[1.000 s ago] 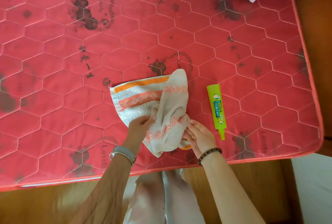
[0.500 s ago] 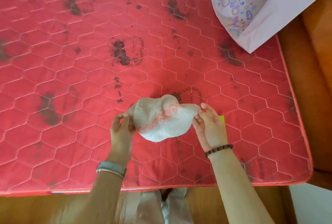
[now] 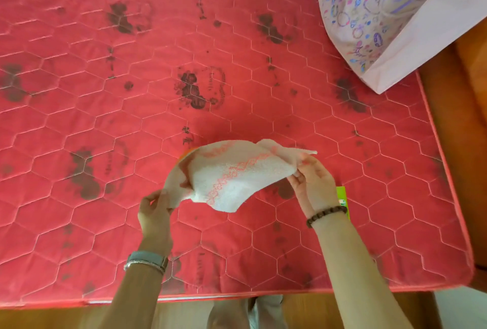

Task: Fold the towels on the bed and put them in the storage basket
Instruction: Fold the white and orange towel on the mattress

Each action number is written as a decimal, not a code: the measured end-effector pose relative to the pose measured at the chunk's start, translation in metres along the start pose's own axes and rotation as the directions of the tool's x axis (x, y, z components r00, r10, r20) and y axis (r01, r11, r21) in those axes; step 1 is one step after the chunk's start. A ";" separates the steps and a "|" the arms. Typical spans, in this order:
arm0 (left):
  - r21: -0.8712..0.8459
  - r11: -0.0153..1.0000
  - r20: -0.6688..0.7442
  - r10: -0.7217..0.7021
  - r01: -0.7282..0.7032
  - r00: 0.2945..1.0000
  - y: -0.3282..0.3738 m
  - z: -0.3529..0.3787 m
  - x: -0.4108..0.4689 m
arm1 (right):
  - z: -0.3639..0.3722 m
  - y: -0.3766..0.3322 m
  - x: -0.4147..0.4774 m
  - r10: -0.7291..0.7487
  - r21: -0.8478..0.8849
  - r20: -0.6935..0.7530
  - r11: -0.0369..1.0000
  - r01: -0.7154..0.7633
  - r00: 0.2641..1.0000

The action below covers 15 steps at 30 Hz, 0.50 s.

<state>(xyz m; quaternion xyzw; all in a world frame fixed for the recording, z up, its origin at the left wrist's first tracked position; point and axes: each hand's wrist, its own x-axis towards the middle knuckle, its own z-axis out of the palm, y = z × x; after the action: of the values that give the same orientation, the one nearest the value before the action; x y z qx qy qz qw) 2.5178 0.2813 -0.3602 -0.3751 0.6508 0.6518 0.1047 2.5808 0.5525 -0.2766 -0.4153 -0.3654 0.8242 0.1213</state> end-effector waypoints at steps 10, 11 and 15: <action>0.076 0.996 0.188 -0.070 0.057 0.980 -0.027 -0.014 -0.016 | -0.047 0.091 0.004 0.195 0.011 -0.024 0.981 -0.194 0.981; 0.070 0.996 0.239 -0.074 0.059 0.968 -0.024 -0.012 -0.020 | -0.044 0.093 0.000 0.185 -0.052 0.012 0.982 -0.184 0.983; 0.067 0.997 0.433 -0.054 0.028 0.900 -0.004 0.009 -0.041 | -0.023 0.095 -0.013 0.222 -0.407 0.141 0.901 -0.147 0.965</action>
<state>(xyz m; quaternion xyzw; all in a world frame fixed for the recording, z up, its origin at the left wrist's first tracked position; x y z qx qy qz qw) 2.5461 0.3043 -0.3385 -0.2307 0.6220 0.6971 0.2719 2.6169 0.4910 -0.3445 -0.3860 -0.4919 0.7765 -0.0778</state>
